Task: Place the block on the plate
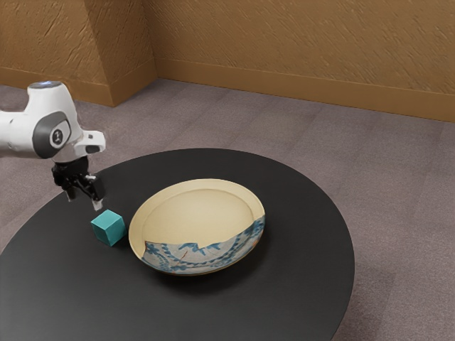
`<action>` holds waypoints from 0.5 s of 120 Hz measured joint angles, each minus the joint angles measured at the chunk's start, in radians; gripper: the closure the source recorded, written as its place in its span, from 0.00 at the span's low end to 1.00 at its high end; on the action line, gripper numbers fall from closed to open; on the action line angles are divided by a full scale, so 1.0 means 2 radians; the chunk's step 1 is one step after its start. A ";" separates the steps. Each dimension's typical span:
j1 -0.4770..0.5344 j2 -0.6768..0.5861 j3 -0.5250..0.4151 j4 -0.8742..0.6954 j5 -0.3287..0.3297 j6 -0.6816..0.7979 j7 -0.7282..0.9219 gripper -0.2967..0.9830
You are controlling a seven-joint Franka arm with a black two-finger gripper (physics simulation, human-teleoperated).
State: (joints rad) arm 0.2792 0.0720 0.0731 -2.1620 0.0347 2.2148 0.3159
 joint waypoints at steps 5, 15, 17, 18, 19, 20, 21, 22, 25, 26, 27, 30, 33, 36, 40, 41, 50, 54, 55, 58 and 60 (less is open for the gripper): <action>0.016 0.005 -0.002 -0.008 0.001 0.015 0.002 0.23; 0.014 0.015 -0.012 -0.020 -0.002 0.042 0.004 0.23; 0.010 0.016 -0.013 -0.022 -0.003 0.046 0.005 0.23; 0.007 0.017 -0.014 -0.023 -0.004 0.048 0.005 0.23; 0.005 0.018 -0.014 -0.024 -0.004 0.050 0.005 0.23; 0.003 0.018 -0.015 -0.025 -0.005 0.052 0.005 0.23; 0.001 0.019 -0.015 -0.026 -0.006 0.054 0.005 0.23; 0.000 0.019 -0.016 -0.027 -0.006 0.056 0.006 0.23; -0.003 0.020 -0.017 -0.031 -0.008 0.060 0.006 0.23; -0.004 0.020 -0.017 -0.032 -0.008 0.062 0.006 0.23; -0.004 0.020 -0.017 -0.033 -0.009 0.063 0.006 0.23; -0.004 0.021 -0.018 -0.037 -0.010 0.067 0.007 0.23; -0.003 0.021 -0.018 -0.041 -0.011 0.071 0.007 0.23; -0.001 0.021 -0.019 -0.045 -0.012 0.074 0.008 0.23; 0.001 0.021 -0.019 -0.048 -0.012 0.077 0.009 0.23; 0.001 0.021 -0.019 -0.049 -0.012 0.078 0.009 0.23; 0.003 0.023 -0.019 -0.051 -0.011 0.084 0.011 0.23; 0.003 0.026 -0.018 -0.050 -0.010 0.087 0.011 0.23; 0.003 0.027 -0.018 -0.050 -0.010 0.089 0.011 0.23; 0.003 0.029 -0.018 -0.049 -0.010 0.091 0.012 0.23; 0.003 0.031 -0.018 -0.048 -0.010 0.093 0.012 0.23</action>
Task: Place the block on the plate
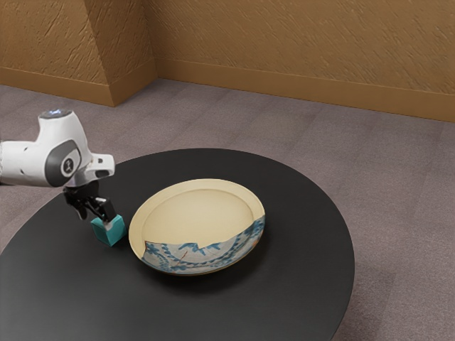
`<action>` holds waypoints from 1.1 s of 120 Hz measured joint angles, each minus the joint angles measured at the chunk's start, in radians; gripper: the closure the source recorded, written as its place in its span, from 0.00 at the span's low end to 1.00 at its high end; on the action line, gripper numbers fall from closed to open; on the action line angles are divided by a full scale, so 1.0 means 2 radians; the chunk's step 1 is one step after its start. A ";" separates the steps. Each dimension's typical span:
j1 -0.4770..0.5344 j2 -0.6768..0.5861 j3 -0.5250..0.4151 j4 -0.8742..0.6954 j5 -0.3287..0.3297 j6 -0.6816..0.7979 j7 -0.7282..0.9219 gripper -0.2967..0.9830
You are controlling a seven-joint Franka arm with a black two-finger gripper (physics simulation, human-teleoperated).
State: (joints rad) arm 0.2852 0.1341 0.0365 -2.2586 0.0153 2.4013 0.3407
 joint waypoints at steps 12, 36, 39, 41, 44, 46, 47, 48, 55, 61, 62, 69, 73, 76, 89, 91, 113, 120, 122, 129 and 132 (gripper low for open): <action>0.000 0.007 0.000 0.003 0.001 0.008 0.002 0.23; -0.001 0.025 0.000 0.004 0.001 0.030 0.005 0.24; -0.001 0.027 0.000 0.005 0.001 0.033 0.005 0.25; -0.001 0.028 0.000 0.005 0.001 0.035 0.006 0.25; -0.002 0.030 0.000 0.007 0.001 0.037 0.006 0.26; -0.002 0.032 0.000 0.007 0.001 0.038 0.006 0.27; -0.002 0.033 0.000 0.008 0.001 0.039 0.006 0.27; -0.002 0.033 0.000 0.008 0.001 0.040 0.006 0.27; -0.002 0.038 0.001 0.011 0.001 0.043 0.007 0.30; -0.002 0.041 0.001 0.012 0.001 0.047 0.007 0.33; -0.002 0.041 0.001 0.012 0.001 0.048 0.007 0.33; -0.002 0.044 0.001 0.012 0.001 0.051 0.007 0.37; -0.003 0.045 0.001 0.012 0.001 0.052 0.007 0.38; -0.003 0.046 0.001 0.012 0.001 0.053 0.007 0.39; -0.005 0.049 0.001 0.013 0.001 0.057 0.007 0.42; -0.005 0.050 0.001 0.013 0.001 0.057 0.007 0.42; -0.006 0.051 0.001 0.018 0.002 0.059 0.006 0.44; -0.005 0.047 0.001 0.019 0.002 0.058 0.006 0.45; -0.006 0.044 0.001 0.019 0.002 0.058 0.005 0.46; -0.006 0.026 0.001 0.019 0.002 0.054 0.005 0.46; -0.006 0.017 0.000 0.019 0.002 0.052 0.004 0.46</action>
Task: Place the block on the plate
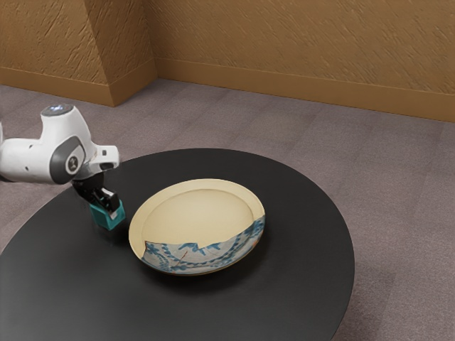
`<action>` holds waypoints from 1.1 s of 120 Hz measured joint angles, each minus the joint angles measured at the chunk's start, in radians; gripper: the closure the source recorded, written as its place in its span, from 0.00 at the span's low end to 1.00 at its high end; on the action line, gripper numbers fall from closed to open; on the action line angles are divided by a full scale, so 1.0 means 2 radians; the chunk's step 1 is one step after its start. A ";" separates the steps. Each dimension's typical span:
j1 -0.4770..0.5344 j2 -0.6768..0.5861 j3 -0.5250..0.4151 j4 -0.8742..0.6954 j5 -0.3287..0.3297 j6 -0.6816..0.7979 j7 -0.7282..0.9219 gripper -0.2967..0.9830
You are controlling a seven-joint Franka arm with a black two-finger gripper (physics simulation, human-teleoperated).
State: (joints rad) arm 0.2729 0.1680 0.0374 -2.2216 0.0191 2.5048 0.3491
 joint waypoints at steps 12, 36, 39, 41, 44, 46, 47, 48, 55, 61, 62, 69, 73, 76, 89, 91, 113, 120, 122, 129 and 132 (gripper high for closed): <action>-0.009 -0.035 -0.001 0.004 -0.001 -0.010 -0.001 0.46; -0.086 0.026 0.000 0.150 -0.003 -0.044 -0.004 0.48; -0.096 0.039 0.000 0.164 -0.003 -0.048 -0.004 0.48; -0.101 0.045 0.000 0.169 -0.004 -0.050 -0.005 0.48; -0.109 0.052 0.000 0.173 -0.004 -0.053 -0.006 0.48; -0.114 0.054 0.001 0.172 -0.005 -0.055 -0.006 0.48; -0.116 0.055 0.001 0.170 -0.005 -0.056 -0.007 0.48; -0.119 0.055 0.001 0.169 -0.005 -0.057 -0.007 0.49; -0.135 0.053 0.001 0.149 -0.008 -0.062 -0.010 0.49; -0.146 0.048 -0.001 0.134 -0.011 -0.065 -0.014 0.50; -0.148 0.048 -0.001 0.133 -0.011 -0.066 -0.014 0.50; -0.157 0.045 -0.008 0.124 -0.013 -0.068 -0.018 0.50; -0.161 0.045 -0.012 0.119 -0.014 -0.069 -0.021 0.50; -0.164 0.045 -0.015 0.116 -0.016 -0.070 -0.023 0.50; -0.168 0.051 -0.021 0.109 -0.020 -0.071 -0.031 0.49; -0.168 0.053 -0.021 0.108 -0.021 -0.071 -0.032 0.49; -0.168 0.062 -0.021 0.109 -0.026 -0.071 -0.040 0.38; -0.167 0.060 -0.021 0.109 -0.027 -0.072 -0.042 0.34; -0.167 0.057 -0.021 0.109 -0.027 -0.073 -0.042 0.34; -0.166 0.038 -0.021 0.110 -0.027 -0.080 -0.043 0.31; -0.164 0.029 -0.021 0.110 -0.027 -0.086 -0.044 0.30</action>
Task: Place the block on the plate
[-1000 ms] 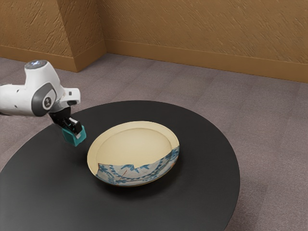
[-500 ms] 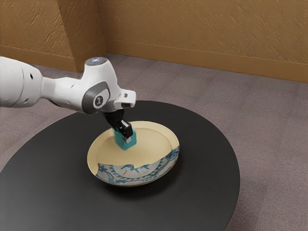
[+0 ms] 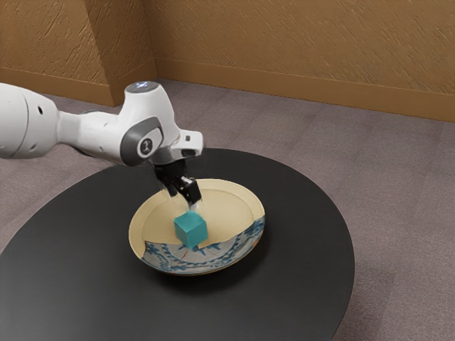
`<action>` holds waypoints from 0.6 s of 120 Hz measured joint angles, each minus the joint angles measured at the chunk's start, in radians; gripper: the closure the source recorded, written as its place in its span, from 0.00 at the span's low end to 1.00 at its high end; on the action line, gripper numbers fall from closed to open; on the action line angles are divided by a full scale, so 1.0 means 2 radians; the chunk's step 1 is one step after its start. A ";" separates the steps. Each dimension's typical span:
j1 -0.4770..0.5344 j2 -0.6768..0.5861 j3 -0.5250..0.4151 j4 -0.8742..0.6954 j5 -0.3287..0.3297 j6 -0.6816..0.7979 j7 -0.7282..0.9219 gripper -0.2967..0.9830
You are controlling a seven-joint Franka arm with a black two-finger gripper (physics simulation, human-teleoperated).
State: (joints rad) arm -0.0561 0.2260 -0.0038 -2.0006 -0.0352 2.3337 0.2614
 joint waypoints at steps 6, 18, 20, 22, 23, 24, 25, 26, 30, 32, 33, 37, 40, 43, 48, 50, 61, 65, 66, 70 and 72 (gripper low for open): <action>0.003 -0.021 0.000 0.001 0.000 -0.012 -0.001 0.29; 0.003 -0.057 0.004 0.020 0.002 -0.051 -0.002 0.27; 0.004 -0.060 0.004 0.030 0.003 -0.061 -0.002 0.26; 0.003 -0.062 0.006 0.042 0.003 -0.072 -0.002 0.26; 0.003 -0.062 0.006 0.049 0.003 -0.078 -0.002 0.26; 0.004 -0.063 0.006 0.056 0.003 -0.083 -0.002 0.26; 0.004 -0.063 0.007 0.063 0.004 -0.089 -0.002 0.26; 0.004 -0.064 0.007 0.070 0.004 -0.095 -0.002 0.26; 0.007 -0.064 0.008 0.094 0.004 -0.118 -0.002 0.25; 0.008 -0.065 0.008 0.105 0.003 -0.130 -0.003 0.25; 0.010 -0.065 0.007 0.111 0.003 -0.136 -0.003 0.25; 0.016 -0.065 0.005 0.129 0.003 -0.157 -0.003 0.25; 0.021 -0.066 0.004 0.141 0.002 -0.172 -0.003 0.25; 0.024 -0.065 0.003 0.156 0.002 -0.187 -0.003 0.24; 0.029 -0.066 0.003 0.179 0.002 -0.213 -0.003 0.24; 0.030 -0.066 0.004 0.186 0.003 -0.222 -0.003 0.24; 0.031 -0.064 0.006 0.214 0.004 -0.263 -0.003 0.24; 0.031 -0.064 0.006 0.218 0.005 -0.274 -0.004 0.24; 0.031 -0.064 0.006 0.219 0.005 -0.276 -0.004 0.24; 0.030 -0.064 0.007 0.221 0.006 -0.285 -0.004 0.24; 0.031 -0.065 0.007 0.222 0.006 -0.289 -0.004 0.24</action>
State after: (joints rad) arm 0.0057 0.0965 0.0108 -1.5569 -0.0235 1.7551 0.2536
